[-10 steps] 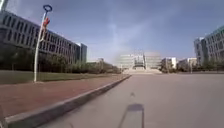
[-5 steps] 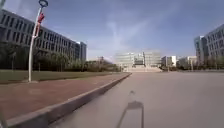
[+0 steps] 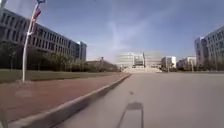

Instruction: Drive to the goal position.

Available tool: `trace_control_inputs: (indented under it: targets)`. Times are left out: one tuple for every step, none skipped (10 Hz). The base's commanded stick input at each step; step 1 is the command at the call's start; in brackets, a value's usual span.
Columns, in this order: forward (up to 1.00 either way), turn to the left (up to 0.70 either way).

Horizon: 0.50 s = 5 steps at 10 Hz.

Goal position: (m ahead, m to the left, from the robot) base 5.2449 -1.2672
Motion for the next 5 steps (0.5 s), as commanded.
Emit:
trace_control_inputs:
  targets:
    - [0.7,0.0]
    - [0.7,0.0]
    - [0.7,0.0]
    - [0.7,0.0]
    - [0.7,0.0]
